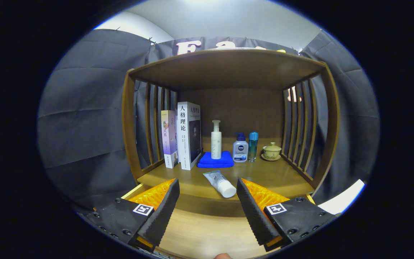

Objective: Pull open the drawer, take out the items inside it, and place them on the countertop above the cabinet.

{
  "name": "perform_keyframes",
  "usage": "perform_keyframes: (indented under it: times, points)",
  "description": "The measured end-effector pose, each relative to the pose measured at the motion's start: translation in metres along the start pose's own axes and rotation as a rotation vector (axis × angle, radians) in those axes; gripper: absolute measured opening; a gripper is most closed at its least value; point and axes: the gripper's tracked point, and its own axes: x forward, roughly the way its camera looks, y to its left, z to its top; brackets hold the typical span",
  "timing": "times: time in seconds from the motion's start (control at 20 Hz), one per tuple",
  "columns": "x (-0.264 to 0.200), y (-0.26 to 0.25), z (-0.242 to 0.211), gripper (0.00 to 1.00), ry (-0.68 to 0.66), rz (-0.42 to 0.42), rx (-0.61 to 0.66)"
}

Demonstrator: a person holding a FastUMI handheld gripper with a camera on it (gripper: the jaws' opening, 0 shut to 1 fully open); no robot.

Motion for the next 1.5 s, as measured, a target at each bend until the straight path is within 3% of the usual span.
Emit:
perform_keyframes:
  times: [0.15,0.45,0.8,1.5]
  points:
    - [-0.025,0.007,-0.009,0.98,-0.048,-0.029,-0.024]
    - [-0.074,0.022,-0.043,0.98,-0.073,-0.063,0.049]
    - [-0.109,0.028,-0.080,0.98,-0.111,-0.115,0.003]
    - [-0.124,0.028,-0.172,0.98,0.007,-0.148,-0.028]
